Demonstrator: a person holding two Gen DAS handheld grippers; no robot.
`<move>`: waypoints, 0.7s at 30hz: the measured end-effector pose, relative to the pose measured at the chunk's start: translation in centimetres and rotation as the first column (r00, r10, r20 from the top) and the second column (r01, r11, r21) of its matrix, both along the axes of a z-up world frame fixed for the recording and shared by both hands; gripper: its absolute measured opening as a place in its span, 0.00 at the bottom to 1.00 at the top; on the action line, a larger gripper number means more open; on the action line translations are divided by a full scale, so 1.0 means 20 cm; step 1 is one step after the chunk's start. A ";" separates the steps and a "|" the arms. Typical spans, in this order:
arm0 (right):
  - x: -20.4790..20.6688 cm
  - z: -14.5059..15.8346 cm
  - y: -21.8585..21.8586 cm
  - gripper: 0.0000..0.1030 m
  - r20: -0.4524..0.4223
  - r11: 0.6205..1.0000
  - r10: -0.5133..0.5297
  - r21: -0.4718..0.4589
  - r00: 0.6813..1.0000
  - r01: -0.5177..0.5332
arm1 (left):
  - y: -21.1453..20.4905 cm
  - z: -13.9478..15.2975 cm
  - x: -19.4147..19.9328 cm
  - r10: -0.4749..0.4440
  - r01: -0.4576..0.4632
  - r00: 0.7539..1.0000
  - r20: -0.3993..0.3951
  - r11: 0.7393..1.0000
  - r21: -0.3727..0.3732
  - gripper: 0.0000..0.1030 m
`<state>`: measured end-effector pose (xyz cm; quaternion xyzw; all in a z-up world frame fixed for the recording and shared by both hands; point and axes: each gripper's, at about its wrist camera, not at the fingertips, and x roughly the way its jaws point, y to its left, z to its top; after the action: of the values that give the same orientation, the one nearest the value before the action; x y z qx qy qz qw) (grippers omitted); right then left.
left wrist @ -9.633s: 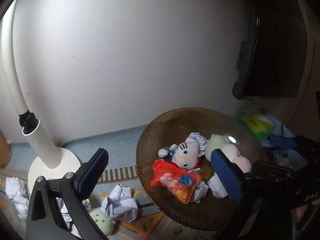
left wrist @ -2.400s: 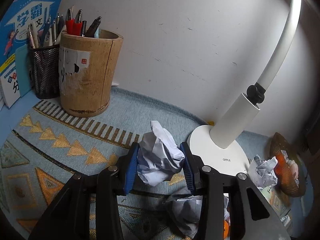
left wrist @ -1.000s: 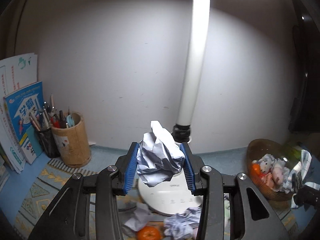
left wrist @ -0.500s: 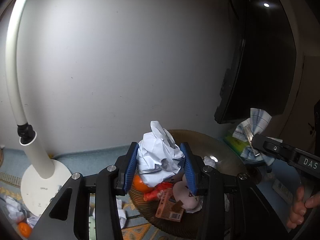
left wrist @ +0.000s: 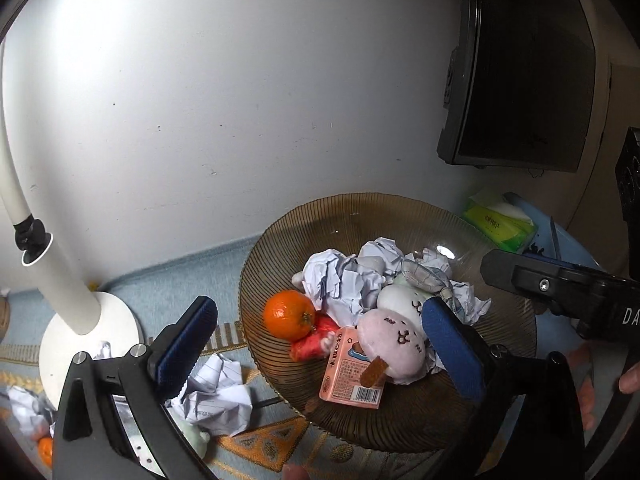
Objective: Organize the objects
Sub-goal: 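Carry the paper ball and plaid bow to the bowl and open both tools, then move both tools back over the pile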
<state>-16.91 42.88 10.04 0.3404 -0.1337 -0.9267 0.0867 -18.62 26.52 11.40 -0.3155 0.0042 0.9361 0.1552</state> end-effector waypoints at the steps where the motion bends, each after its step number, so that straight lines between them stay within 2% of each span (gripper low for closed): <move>1: 0.00 0.02 -0.02 1.00 -0.006 1.000 0.004 0.001 1.000 -0.004 | -0.01 0.00 0.00 0.005 -0.005 1.000 0.003 1.000 0.002 0.99; 4: 0.01 0.08 -0.10 1.00 -0.023 1.000 0.023 0.007 0.999 -0.023 | -0.07 0.04 0.01 0.040 -0.040 0.999 -0.001 0.999 -0.012 0.99; 7: 0.14 0.16 -0.18 1.00 -0.043 0.998 0.060 0.010 0.997 -0.060 | -0.14 0.10 0.06 0.085 -0.085 0.996 -0.010 0.996 -0.022 1.00; 8: 0.15 0.17 -0.23 1.00 -0.048 0.997 0.073 0.012 0.996 -0.073 | -0.18 0.17 0.09 0.101 -0.101 0.995 -0.015 0.995 -0.020 1.00; 11: 0.19 0.20 -0.37 1.00 -0.054 0.993 0.119 0.028 0.991 -0.118 | -0.37 0.22 0.12 0.167 -0.167 0.986 -0.016 0.986 -0.026 1.00; 14: 0.22 0.18 -0.54 1.00 -0.053 0.984 0.172 0.050 0.984 -0.169 | -0.66 0.29 0.17 0.242 -0.242 0.970 -0.009 0.969 -0.038 1.00; 18: 0.28 0.13 -0.77 1.00 -0.025 0.968 0.238 0.093 0.971 -0.235 | -0.98 0.25 0.20 0.330 -0.328 0.942 0.057 0.944 -0.038 1.00; 21: 0.31 0.00 -0.92 1.00 0.023 0.953 0.282 0.107 0.959 -0.283 | -1.20 0.16 0.22 0.350 -0.349 0.927 0.139 0.937 -0.029 1.00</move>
<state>-10.73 24.51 10.09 0.3636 -0.0330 -0.9094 0.1991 -14.17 2.48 14.67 -0.3772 -0.0615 0.9240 -0.0145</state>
